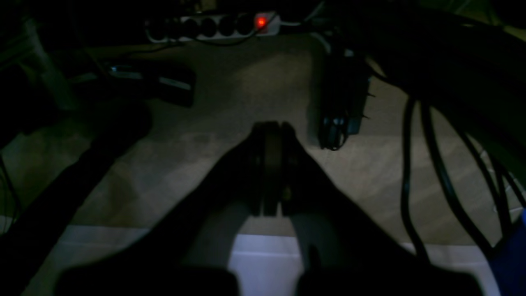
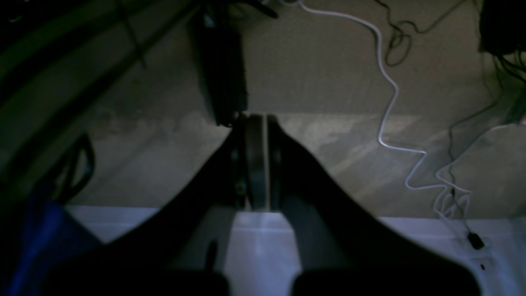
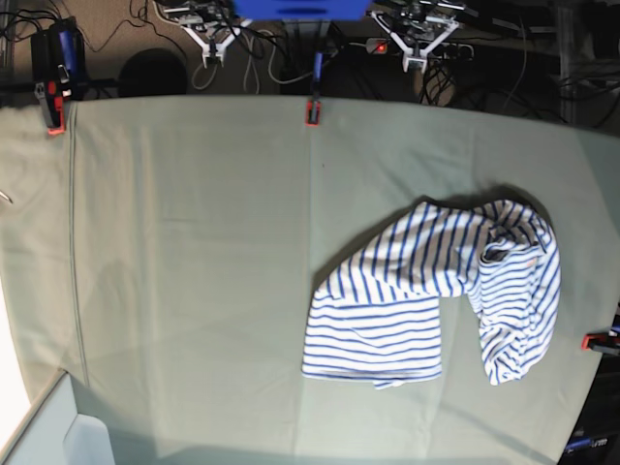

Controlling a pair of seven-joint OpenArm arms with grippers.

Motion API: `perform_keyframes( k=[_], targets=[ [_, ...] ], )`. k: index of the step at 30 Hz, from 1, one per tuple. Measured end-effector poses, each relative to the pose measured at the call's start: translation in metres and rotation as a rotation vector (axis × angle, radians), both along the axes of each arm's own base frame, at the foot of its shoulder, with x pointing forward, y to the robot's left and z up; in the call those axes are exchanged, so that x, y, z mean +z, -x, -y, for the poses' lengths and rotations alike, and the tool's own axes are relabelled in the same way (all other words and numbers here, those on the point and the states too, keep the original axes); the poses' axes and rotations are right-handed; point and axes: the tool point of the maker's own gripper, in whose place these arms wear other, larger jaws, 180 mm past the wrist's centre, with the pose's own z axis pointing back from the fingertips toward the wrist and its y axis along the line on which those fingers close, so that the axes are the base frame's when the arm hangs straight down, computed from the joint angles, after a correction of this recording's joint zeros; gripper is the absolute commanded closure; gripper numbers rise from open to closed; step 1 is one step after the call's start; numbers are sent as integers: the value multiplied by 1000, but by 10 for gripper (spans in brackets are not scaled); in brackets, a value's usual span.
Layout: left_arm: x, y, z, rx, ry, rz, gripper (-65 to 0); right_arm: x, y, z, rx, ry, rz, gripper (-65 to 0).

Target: Layout the t-shirt on the table in an organized manner, then fold the t-shirt properly

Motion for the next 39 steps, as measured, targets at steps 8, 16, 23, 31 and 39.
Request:
perform_keyframes(
  k=[8,16,23,31,39],
  targets=[
    [0,8,-3,0,-5,-11,0,0,0,3,5,5,0,0],
    [0,9,-8,-2,-12,-13,0,0,0,4,4,5,-1,0],
    [1,9,-18,-6,-28,-13,0,0,0,4,4,5,-1,0],
    [1,9,-20,-4,-30,-14,0,0,13,4,4,5,-21,0],
    [1,24,-22,-1,-33,-35,0,1,21,18,6,27,-29,0]
  ],
)
